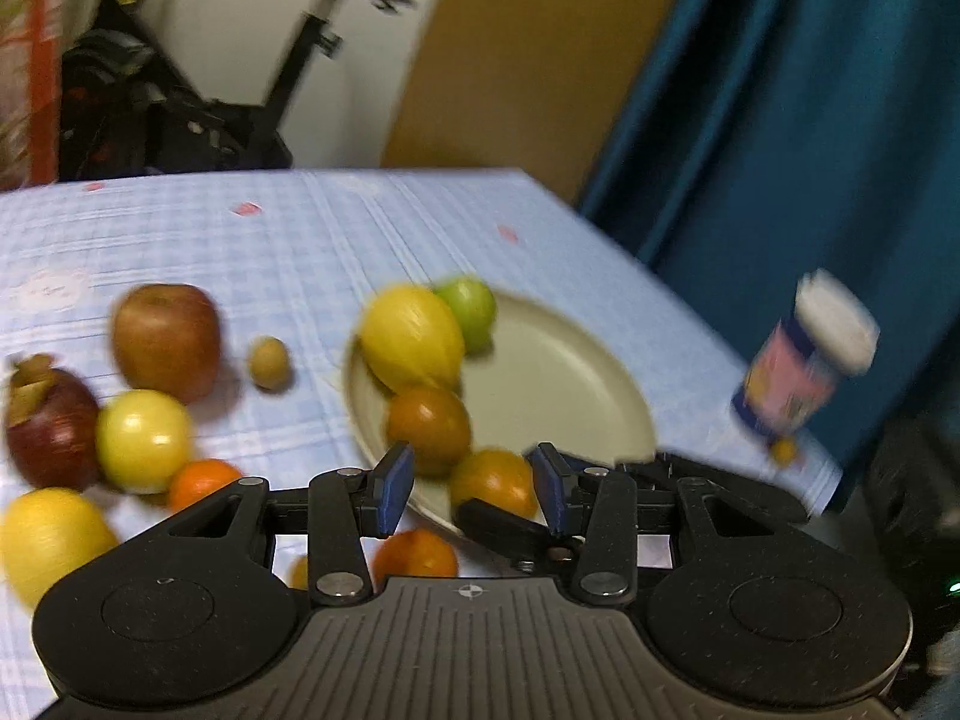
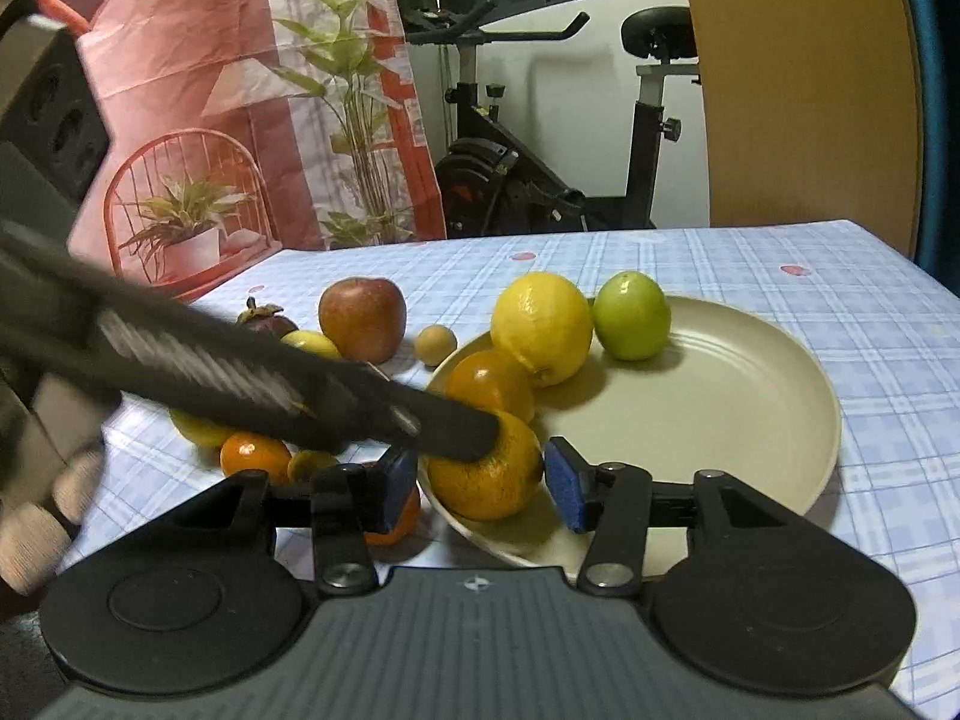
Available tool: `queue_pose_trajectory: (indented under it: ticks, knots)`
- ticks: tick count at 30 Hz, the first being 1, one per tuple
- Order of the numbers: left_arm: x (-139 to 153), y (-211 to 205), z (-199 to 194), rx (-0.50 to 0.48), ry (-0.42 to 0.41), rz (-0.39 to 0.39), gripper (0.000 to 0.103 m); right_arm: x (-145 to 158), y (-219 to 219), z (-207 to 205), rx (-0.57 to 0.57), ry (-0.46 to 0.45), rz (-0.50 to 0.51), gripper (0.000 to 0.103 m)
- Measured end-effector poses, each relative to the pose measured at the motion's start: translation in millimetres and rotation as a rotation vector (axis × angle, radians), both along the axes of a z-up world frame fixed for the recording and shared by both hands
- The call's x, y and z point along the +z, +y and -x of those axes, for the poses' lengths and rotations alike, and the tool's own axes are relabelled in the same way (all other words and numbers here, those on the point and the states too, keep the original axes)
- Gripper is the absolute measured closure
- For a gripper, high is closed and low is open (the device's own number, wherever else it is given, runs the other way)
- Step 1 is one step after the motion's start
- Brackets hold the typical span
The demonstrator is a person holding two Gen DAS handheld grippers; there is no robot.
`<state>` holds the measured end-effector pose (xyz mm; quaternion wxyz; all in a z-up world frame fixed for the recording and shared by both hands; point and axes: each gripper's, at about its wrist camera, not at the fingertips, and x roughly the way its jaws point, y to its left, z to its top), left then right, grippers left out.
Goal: Organize fruits
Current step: 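Carry the second brownish orange onto the plate and open the left gripper, then move the left gripper to a bright orange tangerine in the cluster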
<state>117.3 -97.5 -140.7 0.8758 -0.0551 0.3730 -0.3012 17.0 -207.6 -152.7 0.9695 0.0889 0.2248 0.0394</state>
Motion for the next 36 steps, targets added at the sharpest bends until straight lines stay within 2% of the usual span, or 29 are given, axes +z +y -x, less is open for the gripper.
queue_pose_trajectory:
  ticks: [2,7,11,20,33,36]
  knots:
    - [7.4,20.2,2.7,0.057,-0.011,0.033,0.057,2.6,-1.0,2.5,-0.005,-0.024,-0.008,0.052]
    - [17.6,61.6,12.0,0.182,-0.052,0.034,0.058,6.3,-0.2,3.1,-0.003,-0.051,-0.011,0.052]
    - [19.5,80.4,20.0,0.24,-0.065,0.014,0.058,8.9,5.4,4.8,0.008,-0.07,0.002,0.052]
    - [9.9,91.4,34.2,0.221,-0.041,-0.03,0.058,12.9,24.2,7.6,0.071,-0.099,0.059,0.053]
    - [-7.0,72.8,46.8,0.145,-0.035,-0.068,0.058,5.6,38.5,2.6,0.148,-0.061,0.1,0.054]
    - [-5.9,74.8,46.9,0.152,-0.033,-0.057,0.058,4.8,41.2,1.8,0.159,-0.057,0.107,0.054]
